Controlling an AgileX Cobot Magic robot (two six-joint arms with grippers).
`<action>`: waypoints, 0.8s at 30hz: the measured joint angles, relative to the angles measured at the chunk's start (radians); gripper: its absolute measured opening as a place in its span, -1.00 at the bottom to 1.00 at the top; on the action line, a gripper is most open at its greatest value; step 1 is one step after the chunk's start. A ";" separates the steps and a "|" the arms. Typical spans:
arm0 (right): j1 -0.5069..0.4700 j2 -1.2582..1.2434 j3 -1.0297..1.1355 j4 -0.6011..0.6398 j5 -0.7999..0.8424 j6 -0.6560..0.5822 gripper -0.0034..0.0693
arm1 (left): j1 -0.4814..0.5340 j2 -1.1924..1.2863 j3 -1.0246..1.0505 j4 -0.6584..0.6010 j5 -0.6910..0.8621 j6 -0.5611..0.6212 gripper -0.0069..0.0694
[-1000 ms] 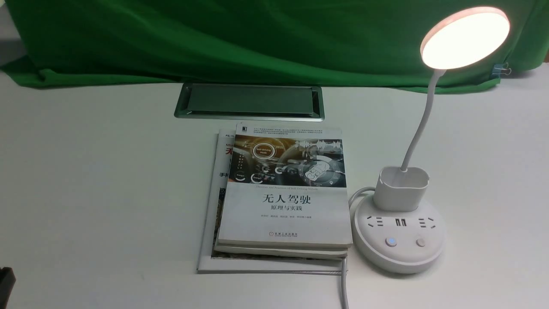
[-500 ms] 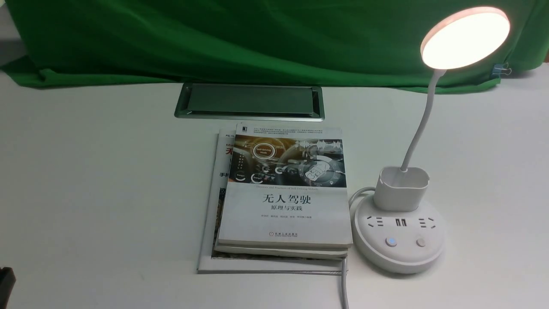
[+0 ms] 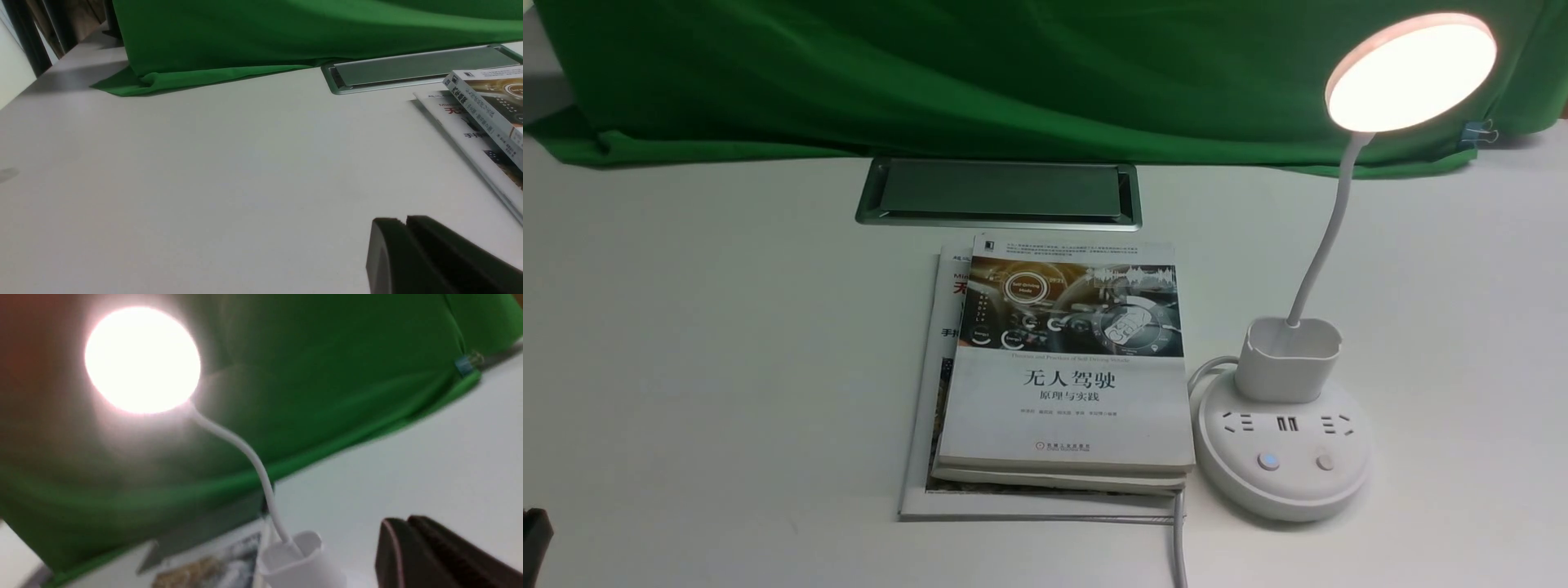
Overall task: Turn off the desk lamp on the white desktop by hand.
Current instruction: 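Press the power button on the lamp base to turn the lamp off with the right gripper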
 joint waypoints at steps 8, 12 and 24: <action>0.000 0.403 -0.439 0.000 0.520 -0.335 -0.76 | 0.000 0.000 0.000 0.000 0.000 0.001 -0.77; 0.000 0.622 -0.562 0.000 0.650 -0.409 -0.78 | 0.000 0.000 0.000 0.000 0.000 0.001 -0.77; 0.090 1.187 -0.716 -0.003 0.729 -0.448 -0.78 | 0.000 0.000 0.000 0.000 0.000 0.001 -0.77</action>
